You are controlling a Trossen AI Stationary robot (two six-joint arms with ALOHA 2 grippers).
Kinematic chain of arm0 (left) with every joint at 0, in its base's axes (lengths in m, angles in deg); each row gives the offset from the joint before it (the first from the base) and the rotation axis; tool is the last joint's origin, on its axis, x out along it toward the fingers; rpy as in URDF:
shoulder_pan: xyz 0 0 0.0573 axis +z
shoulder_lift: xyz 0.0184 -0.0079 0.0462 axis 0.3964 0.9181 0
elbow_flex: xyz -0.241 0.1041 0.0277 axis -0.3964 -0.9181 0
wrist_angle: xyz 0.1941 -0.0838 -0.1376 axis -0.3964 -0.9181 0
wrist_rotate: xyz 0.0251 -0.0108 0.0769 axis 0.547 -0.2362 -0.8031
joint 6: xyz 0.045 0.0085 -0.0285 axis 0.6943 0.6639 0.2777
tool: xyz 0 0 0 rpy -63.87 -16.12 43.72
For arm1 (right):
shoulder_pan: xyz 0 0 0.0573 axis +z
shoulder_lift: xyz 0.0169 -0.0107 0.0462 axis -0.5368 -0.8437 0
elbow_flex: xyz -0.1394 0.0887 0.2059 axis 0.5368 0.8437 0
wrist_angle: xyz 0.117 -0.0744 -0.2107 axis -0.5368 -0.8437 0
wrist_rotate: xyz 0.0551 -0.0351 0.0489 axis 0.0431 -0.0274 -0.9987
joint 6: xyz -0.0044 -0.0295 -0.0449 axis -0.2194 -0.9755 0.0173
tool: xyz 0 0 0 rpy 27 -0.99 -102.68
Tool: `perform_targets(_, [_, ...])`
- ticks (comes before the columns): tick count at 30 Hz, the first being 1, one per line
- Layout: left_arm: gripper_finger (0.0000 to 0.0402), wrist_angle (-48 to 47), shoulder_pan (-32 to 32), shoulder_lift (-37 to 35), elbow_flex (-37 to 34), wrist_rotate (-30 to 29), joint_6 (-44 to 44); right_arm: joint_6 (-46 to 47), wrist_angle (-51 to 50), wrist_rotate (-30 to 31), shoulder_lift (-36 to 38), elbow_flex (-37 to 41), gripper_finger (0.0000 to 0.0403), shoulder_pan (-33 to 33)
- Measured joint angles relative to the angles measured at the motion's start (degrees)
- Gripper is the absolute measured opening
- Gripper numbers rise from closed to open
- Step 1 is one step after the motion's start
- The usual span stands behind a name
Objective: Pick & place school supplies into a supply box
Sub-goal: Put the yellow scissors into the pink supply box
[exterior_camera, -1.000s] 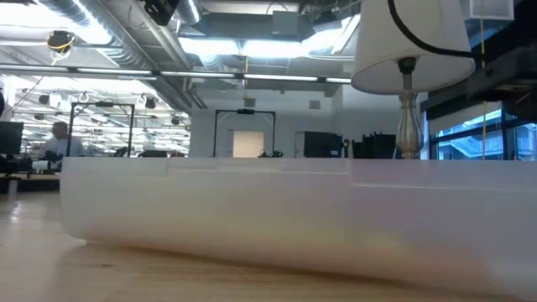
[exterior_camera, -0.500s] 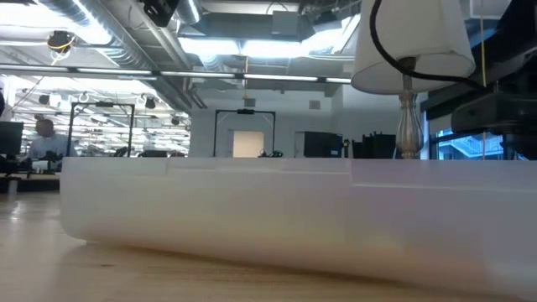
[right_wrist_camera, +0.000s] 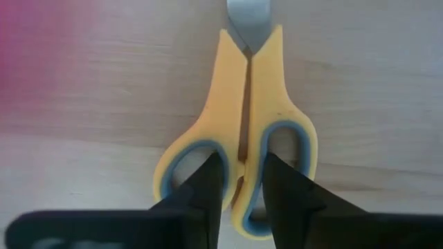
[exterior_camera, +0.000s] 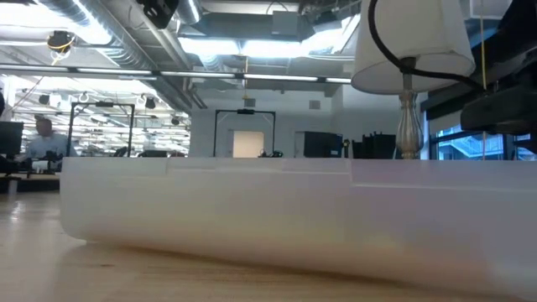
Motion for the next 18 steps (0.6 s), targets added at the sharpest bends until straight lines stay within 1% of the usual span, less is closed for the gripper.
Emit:
perform_targets(3, [0.008, 0.04, 0.0, 0.0, 0.0, 0.0, -0.02, -0.1, -0.6, 0.09, 0.19, -0.2, 0.0094, 0.35])
perform_targets(7, [0.0081, 0.25, 0.0, 0.0, 0.0, -0.02, -0.02, -1.38, -3.3, -0.46, -0.02, -1.22, 0.0089, 0.81])
perform_targets(11, [0.0078, 0.54, 0.0, 0.0, 0.0, -0.02, -0.02, -1.85, -6.45, -0.85, -0.05, -3.64, 0.0089, 1.14])
perform_targets(14, [0.0077, 0.52, 0.0, 0.0, 0.0, -0.02, -0.02, -1.86, -10.68, -0.55, -0.05, -6.6, 0.0088, 1.63])
perform_targets(18, [0.008, 0.52, 0.0, 0.0, 0.0, -0.04, 0.07, -3.13, -16.77, -0.44, 0.02, -13.28, 0.0088, 2.08])
